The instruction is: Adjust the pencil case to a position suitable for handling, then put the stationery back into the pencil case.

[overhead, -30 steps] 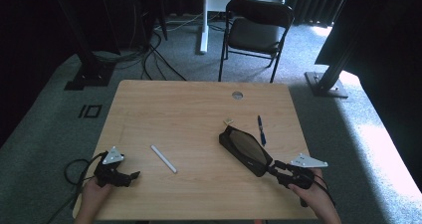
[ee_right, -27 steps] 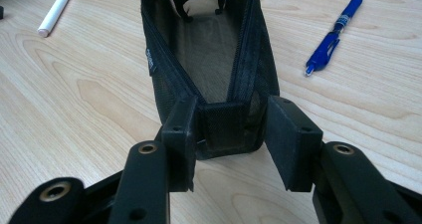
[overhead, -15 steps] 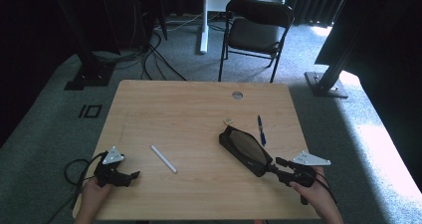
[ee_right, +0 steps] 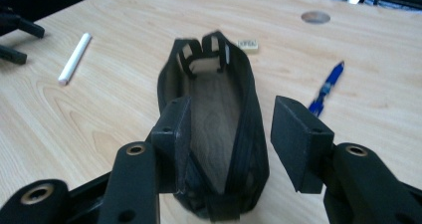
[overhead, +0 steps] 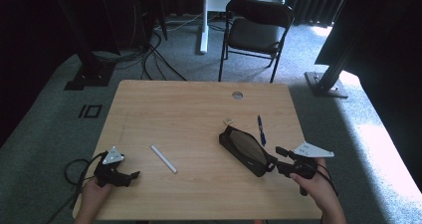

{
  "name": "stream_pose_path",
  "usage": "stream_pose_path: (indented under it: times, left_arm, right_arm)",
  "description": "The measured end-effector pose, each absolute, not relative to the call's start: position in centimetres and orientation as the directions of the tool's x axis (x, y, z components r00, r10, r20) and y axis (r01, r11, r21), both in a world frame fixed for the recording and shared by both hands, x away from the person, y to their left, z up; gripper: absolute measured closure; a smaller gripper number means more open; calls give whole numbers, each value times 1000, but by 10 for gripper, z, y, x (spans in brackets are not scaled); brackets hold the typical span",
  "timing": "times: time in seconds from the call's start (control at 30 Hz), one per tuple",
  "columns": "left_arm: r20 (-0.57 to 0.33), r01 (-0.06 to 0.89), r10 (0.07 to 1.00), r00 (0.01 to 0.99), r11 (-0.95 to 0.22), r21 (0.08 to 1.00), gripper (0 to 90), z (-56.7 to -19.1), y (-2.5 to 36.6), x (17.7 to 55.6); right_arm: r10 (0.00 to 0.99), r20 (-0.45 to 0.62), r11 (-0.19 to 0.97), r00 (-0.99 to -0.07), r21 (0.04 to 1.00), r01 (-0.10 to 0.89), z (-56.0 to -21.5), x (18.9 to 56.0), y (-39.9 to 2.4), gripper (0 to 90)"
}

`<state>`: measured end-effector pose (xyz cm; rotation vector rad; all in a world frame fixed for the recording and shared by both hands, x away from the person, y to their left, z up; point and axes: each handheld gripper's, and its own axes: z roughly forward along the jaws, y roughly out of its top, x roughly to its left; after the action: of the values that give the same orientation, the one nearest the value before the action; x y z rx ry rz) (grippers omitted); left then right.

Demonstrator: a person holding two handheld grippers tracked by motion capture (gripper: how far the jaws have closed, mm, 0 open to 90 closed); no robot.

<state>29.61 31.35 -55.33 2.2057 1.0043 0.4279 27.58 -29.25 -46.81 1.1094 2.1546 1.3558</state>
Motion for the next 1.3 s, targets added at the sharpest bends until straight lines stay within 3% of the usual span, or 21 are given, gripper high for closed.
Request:
stream_pose_path:
  times: [1.3]
  left_arm:
    - [20, 540, 759, 651, -481, 691, 22, -553, 314, 296]
  right_arm:
    - [661, -2, 304, -750, 915, 266, -417, 308, -179, 406]
